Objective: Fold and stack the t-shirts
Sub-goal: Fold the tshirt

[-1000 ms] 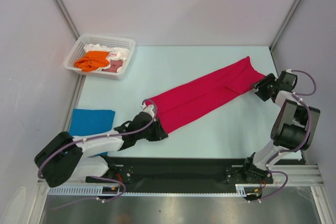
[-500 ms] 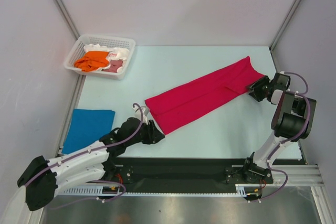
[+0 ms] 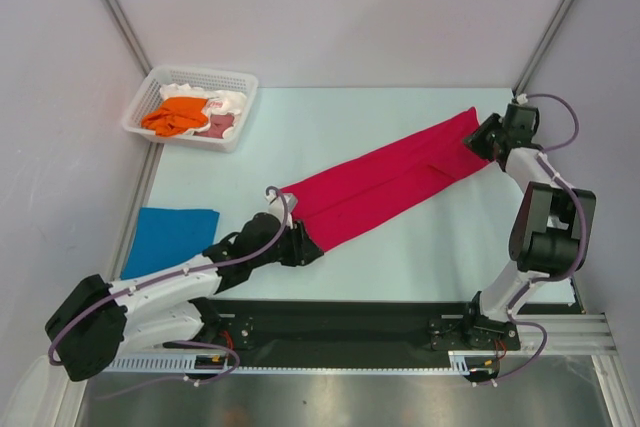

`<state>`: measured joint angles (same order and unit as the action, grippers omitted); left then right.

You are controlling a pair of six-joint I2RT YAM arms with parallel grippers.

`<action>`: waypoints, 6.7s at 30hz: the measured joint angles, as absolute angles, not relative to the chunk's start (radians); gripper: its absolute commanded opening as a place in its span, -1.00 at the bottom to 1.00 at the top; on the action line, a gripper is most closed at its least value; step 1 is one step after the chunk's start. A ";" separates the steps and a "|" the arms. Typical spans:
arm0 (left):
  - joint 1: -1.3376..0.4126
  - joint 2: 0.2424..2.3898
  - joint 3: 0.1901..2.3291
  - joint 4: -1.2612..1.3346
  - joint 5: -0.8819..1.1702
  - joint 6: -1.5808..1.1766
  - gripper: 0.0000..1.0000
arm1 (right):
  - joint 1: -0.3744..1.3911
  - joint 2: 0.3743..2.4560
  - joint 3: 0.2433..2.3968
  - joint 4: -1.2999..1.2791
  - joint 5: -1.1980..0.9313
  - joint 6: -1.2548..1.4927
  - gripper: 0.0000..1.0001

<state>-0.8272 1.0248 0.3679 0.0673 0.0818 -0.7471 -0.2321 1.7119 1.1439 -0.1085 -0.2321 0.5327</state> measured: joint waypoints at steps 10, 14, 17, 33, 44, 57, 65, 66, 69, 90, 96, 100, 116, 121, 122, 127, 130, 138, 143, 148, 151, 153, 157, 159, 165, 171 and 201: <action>-0.827 1.007 0.386 0.087 0.091 -0.739 -0.13 | -0.178 1.845 1.204 -0.099 -0.244 0.554 -1.00; -0.827 0.998 0.387 0.085 0.089 -0.732 -0.12 | -0.178 1.882 1.185 -0.081 -0.263 0.573 -1.00; -0.827 0.998 0.389 0.078 0.089 -0.732 -0.10 | -0.173 1.911 1.176 -0.052 -0.288 0.589 -1.00; -0.803 0.976 0.437 0.005 0.061 -0.675 0.20 | -0.156 2.030 1.179 0.086 -0.376 0.673 -0.92; -0.760 1.175 0.594 -0.021 0.182 -0.579 0.37 | -0.277 1.861 1.130 0.015 -0.382 0.622 -0.17; -0.761 1.479 0.750 -0.026 0.290 -0.556 0.38 | -0.441 1.920 1.148 0.022 -0.372 0.575 -0.01; -0.762 1.462 0.748 -0.022 0.316 -0.558 0.38 | -0.443 2.001 1.182 0.068 -0.383 0.599 0.03; -0.762 1.454 0.748 -0.021 0.319 -0.558 0.38 | -0.443 2.008 1.188 0.075 -0.384 0.603 0.02; -0.762 1.426 0.744 -0.016 0.323 -0.559 0.37 | -0.443 2.033 1.206 0.095 -0.385 0.612 -0.12; -0.553 1.355 0.844 -0.177 0.241 -0.517 0.50 | -0.334 2.479 1.932 -0.078 -0.291 0.572 -0.26; -0.461 1.617 1.056 -0.275 0.221 -0.458 0.54 | -0.331 2.477 2.025 -0.223 -0.209 0.529 0.00; -0.456 1.736 1.162 -0.337 0.200 -0.403 0.54 | -0.343 2.340 1.873 -0.281 -0.158 0.507 0.04; -0.410 1.879 1.204 -0.417 0.208 -0.245 0.11 | -0.325 1.620 1.188 -0.174 -0.258 0.495 0.06; -0.407 1.897 1.192 -0.371 0.247 -0.236 -0.69 | -0.279 1.589 1.113 -0.175 -0.276 0.493 0.05; -0.407 1.900 1.190 -0.361 0.255 -0.239 -0.81 | -0.265 1.580 1.098 -0.176 -0.278 0.493 0.05; -0.405 1.879 1.126 -0.276 0.287 -0.272 -0.99 | -0.193 1.511 1.061 -0.203 -0.278 0.483 0.04; -0.403 1.797 0.992 -0.192 0.301 -0.336 -0.99 | -0.166 1.474 1.060 -0.212 -0.278 0.470 0.03; -0.568 1.350 0.456 0.017 0.284 -0.646 -0.99 | -0.148 1.456 1.060 -0.217 -0.275 0.454 0.03; -0.885 1.144 0.308 0.035 0.147 -0.892 -0.99 | -0.124 1.463 1.060 -0.220 -0.279 0.439 0.02; -1.172 1.130 0.322 0.056 -0.015 -1.090 -0.81 | -0.083 1.493 1.061 -0.210 -0.269 0.435 0.03; -1.252 1.207 0.374 0.051 -0.077 -1.139 -0.43 | -0.026 1.542 1.076 -0.205 -0.249 0.436 0.02; -1.279 1.231 0.393 0.043 -0.101 -1.158 -0.23 | 0.022 1.588 1.099 -0.201 -0.232 0.437 0.02; -1.297 1.172 0.393 -0.028 -0.143 -1.157 0.05 | 0.099 1.698 1.180 -0.176 -0.210 0.452 0.01; -1.298 1.070 0.393 -0.112 -0.186 -1.134 0.20 | 0.128 1.774 1.250 -0.159 -0.199 0.465 0.01; -1.272 0.803 0.445 -0.287 -0.285 -1.038 0.24 | 0.165 2.040 1.529 -0.118 -0.158 0.482 -0.13; -1.194 0.696 0.484 -0.333 -0.332 -0.934 0.27 | 0.176 2.259 1.768 -0.120 -0.085 0.477 -0.52; -0.712 0.883 0.616 -0.251 -0.076 -0.626 0.30 | 0.300 2.792 2.500 -0.252 -0.079 0.636 -0.97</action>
<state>-0.7124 0.8825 0.6163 -0.2512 -0.0757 -0.6262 0.2996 2.7922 2.4996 -0.2523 -0.0792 0.6357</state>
